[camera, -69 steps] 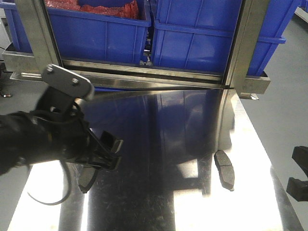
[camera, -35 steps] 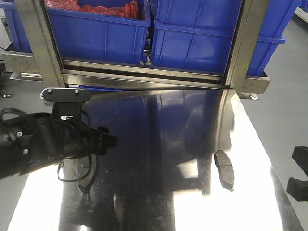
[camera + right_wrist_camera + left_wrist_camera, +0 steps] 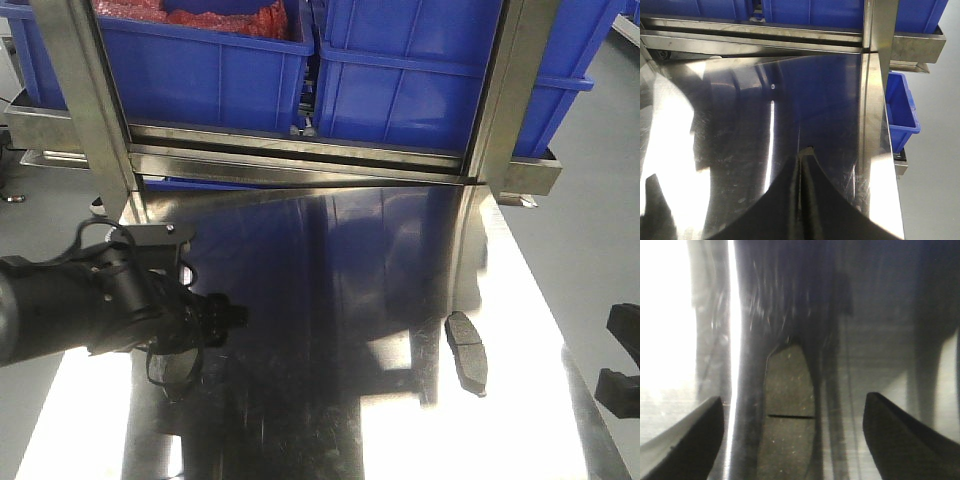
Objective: Move and align brake pads A on conveyor
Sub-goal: 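Lower the open left gripper over the nearer dark brake pad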
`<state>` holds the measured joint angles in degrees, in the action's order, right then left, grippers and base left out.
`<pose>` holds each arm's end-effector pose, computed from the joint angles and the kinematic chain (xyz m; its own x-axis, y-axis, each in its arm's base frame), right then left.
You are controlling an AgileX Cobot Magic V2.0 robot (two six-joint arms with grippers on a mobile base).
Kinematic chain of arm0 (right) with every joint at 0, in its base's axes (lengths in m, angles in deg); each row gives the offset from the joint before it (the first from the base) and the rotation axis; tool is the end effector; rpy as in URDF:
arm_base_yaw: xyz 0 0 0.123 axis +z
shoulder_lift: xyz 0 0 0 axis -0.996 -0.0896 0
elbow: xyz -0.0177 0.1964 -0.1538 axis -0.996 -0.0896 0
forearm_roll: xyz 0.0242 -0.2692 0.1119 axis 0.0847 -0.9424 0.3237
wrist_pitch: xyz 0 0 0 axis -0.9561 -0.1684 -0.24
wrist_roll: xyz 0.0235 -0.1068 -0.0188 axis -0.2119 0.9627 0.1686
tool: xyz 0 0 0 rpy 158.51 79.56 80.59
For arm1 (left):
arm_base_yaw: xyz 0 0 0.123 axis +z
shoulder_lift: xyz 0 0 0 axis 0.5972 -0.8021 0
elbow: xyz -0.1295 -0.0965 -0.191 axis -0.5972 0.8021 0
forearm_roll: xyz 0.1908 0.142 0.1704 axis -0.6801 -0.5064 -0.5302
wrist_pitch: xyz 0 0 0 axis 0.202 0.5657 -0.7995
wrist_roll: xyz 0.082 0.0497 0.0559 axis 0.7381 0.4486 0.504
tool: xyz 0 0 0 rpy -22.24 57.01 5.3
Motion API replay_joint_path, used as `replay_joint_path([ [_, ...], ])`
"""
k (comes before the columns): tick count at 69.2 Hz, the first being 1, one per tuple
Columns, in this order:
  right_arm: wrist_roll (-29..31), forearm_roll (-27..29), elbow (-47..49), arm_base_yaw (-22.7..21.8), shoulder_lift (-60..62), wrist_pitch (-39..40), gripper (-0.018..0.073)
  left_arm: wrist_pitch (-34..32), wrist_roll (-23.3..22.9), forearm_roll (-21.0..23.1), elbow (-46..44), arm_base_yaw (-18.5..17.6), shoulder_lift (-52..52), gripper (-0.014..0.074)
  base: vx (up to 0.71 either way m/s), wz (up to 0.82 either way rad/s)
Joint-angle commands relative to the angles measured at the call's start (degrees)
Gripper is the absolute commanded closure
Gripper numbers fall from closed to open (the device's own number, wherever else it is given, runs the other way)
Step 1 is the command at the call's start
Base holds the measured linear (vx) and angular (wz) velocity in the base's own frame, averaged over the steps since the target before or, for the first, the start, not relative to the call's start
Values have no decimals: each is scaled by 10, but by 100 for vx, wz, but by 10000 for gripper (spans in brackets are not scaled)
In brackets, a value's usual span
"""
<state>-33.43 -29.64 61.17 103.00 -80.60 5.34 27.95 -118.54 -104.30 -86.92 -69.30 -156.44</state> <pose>0.2023 0.0538 0.2632 -0.4166 0.0364 -0.9084 -0.1511 0.9825 0.1087 0.3194 -0.1648 0.1029 -0.8636 -0.1010 -0.4940 -0.1090 0.9940 -0.0127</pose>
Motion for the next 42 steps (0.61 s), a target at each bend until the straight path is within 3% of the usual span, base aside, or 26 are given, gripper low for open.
replay_joint_path([
  [1,-1,-10,16,-3,-3,39,569,-7,6,4,-18,1,2,76,0,0],
  [42,-1,-10,16,-3,-3,39,569,-13,6,7,-18,1,-35,84,0,0],
])
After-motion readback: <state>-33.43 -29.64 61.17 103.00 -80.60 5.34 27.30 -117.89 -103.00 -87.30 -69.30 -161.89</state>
